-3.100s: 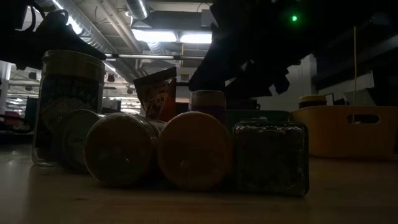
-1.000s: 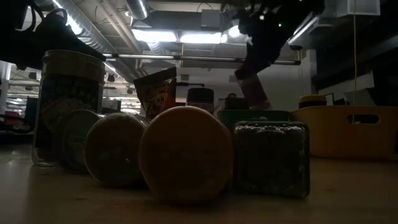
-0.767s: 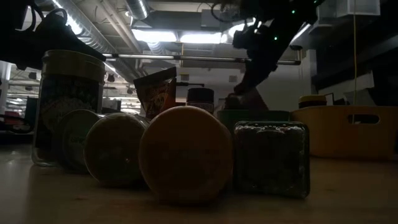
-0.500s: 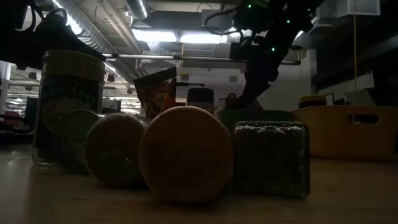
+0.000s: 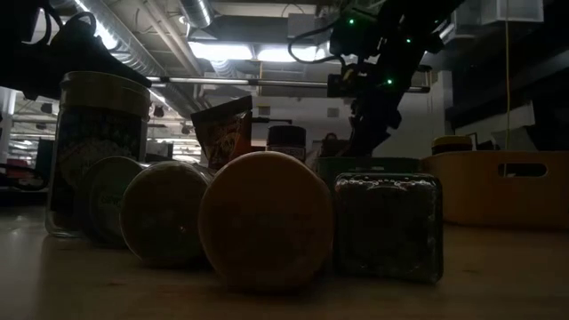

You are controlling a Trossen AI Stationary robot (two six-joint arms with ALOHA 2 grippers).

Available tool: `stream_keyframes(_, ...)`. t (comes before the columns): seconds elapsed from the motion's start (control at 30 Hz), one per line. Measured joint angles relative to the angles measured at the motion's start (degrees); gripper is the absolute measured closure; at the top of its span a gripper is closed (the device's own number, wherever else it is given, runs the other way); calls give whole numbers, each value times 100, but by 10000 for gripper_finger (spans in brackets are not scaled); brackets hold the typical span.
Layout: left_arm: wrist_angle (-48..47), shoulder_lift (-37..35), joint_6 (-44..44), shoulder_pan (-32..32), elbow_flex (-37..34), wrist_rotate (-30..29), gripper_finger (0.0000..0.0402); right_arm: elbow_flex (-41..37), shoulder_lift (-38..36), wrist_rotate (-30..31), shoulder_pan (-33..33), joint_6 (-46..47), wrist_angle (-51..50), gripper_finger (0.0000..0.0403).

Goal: Sort spices by type
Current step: Put the black seasoning bottle into the green bin

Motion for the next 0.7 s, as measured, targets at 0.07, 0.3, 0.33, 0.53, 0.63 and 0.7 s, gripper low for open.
stream_keyframes(0.07,0,0,12,2,0,0,12,0,0,0,0,0,-2,109)
stream_keyframes(0.3,-1,-1,15,0,1,0,12,-1,-31,0,0,-2,-42,99)
stream_keyframes(0.33,0,-1,15,1,1,0,12,0,-37,0,2,-1,-33,99)
stream_keyframes(0.53,-1,-2,8,0,1,0,12,0,-159,-270,9,21,-74,98)
stream_keyframes(0.63,-1,-2,0,1,1,0,12,0,-237,-652,9,177,-37,98)
stream_keyframes(0.7,-1,0,3,1,2,1,12,0,-273,-877,12,311,-28,98)
